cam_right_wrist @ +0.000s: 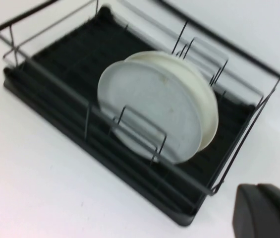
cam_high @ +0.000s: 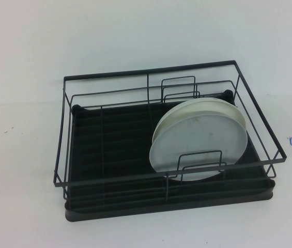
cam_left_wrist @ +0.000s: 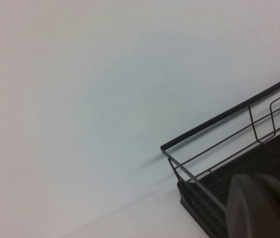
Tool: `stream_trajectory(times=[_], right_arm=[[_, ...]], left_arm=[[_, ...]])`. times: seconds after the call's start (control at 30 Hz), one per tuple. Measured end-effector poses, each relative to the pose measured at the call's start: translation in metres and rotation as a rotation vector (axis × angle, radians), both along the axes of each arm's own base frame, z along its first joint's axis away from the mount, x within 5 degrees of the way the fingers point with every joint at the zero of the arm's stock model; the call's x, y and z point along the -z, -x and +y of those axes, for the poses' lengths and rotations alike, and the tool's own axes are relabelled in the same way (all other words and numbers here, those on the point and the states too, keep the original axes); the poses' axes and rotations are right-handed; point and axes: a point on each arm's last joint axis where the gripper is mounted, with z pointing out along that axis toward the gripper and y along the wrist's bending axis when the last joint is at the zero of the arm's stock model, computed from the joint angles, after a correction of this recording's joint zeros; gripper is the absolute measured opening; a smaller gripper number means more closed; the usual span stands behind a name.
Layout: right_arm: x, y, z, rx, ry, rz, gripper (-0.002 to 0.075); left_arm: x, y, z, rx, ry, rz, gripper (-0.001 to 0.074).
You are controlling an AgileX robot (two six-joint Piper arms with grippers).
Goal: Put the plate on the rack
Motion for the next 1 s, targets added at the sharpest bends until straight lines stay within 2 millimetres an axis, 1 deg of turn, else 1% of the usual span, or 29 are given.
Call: stream_trajectory(times=[0.13,0.27,0.53,0.6,0.7,0.8,0.87,1.0], right_arm=[[0.02,0.015,-0.008,0.02,-0.055,-0.094,0.0019],[0.031,0.018,-0.01,0.033,-0.089,-0.152,0.0018],[0.032,0.018,-0.01,0.037,-0.098,-0.168,0.0018],[0.032,0.018,-0.01,0.036,-0.1,-0.168,0.0018],[0.032,0.019,-0.008,0.025,-0.132,-0.152,0.0018],[0.031,0.021,-0.004,0.005,-0.19,-0.125,0.0018],[0.03,0.022,-0.002,-0.004,-0.217,-0.112,0.0018],[0.03,0.023,-0.001,-0.012,-0.235,-0.104,0.0018]], left_arm=[[0.0,0.0,0.0,-0.001,0.0,0.001,0.0],[0.0,0.0,0.0,-0.002,-0.001,0.003,0.0],[0.0,0.0,0.002,-0.029,-0.001,0.004,0.0],[0.0,-0.001,0.005,-0.061,-0.001,0.004,0.0],[0.0,0.0,0.013,-0.165,-0.001,-0.002,0.0],[-0.003,0.008,0.022,-0.271,0.011,-0.039,0.0],[-0.005,0.017,0.027,-0.34,0.02,-0.079,0.0],[-0.009,0.037,0.032,-0.422,0.036,-0.166,0.0]])
